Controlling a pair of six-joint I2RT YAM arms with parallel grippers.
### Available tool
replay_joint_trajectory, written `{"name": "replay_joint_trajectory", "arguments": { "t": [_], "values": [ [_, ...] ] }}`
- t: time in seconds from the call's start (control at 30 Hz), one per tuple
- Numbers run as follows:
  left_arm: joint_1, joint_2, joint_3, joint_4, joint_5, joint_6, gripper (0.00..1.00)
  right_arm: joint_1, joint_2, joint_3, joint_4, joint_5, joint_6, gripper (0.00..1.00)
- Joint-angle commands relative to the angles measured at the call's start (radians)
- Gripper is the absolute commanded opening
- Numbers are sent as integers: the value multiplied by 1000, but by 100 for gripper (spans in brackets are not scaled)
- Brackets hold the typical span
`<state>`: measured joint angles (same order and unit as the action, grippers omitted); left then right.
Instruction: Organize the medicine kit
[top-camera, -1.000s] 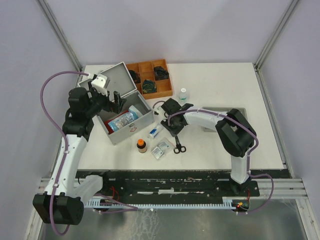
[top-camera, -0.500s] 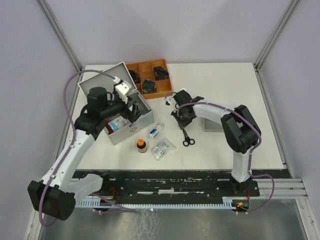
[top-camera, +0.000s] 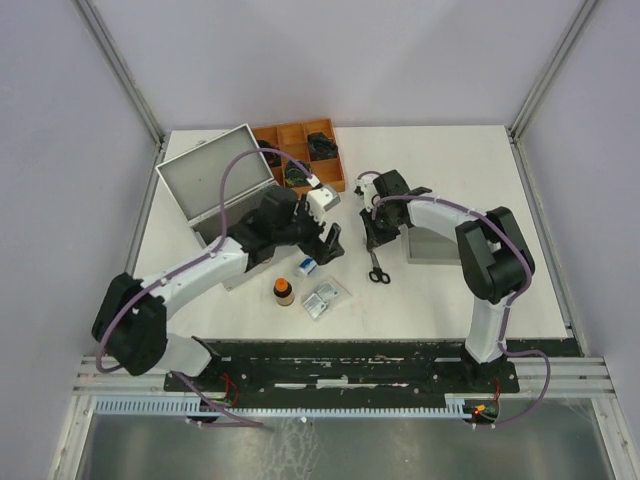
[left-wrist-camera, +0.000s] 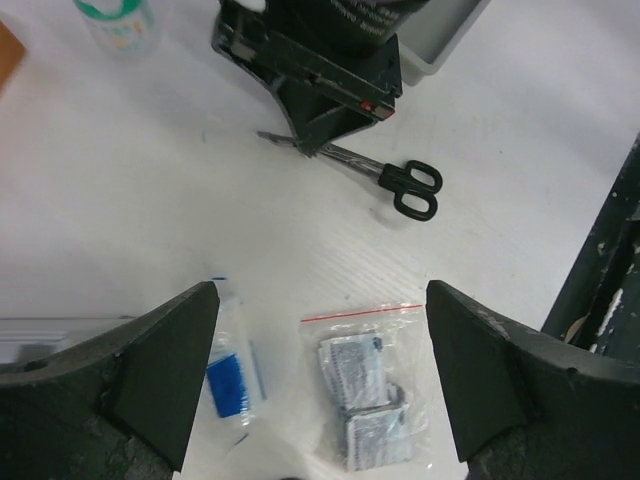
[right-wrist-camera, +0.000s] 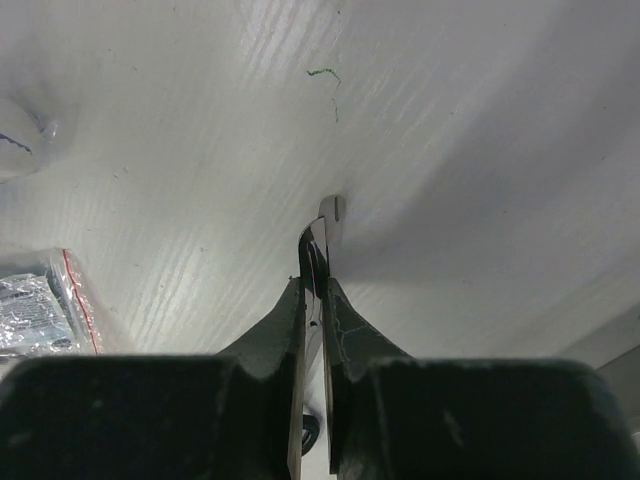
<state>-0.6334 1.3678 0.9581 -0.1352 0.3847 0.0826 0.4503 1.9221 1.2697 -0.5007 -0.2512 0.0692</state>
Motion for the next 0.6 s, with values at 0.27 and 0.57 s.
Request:
{"name": "replay_joint_trajectory", "arguments": {
  "t": [0.27, 0.57],
  "values": [
    [-124, 287, -28, 356, 42, -622, 91, -24, -41, -12, 33, -53, 36, 1],
    [-153, 429, -38, 463, 29, -845, 90, -24, -30, -13, 34, -53, 41, 2]
  ]
}}
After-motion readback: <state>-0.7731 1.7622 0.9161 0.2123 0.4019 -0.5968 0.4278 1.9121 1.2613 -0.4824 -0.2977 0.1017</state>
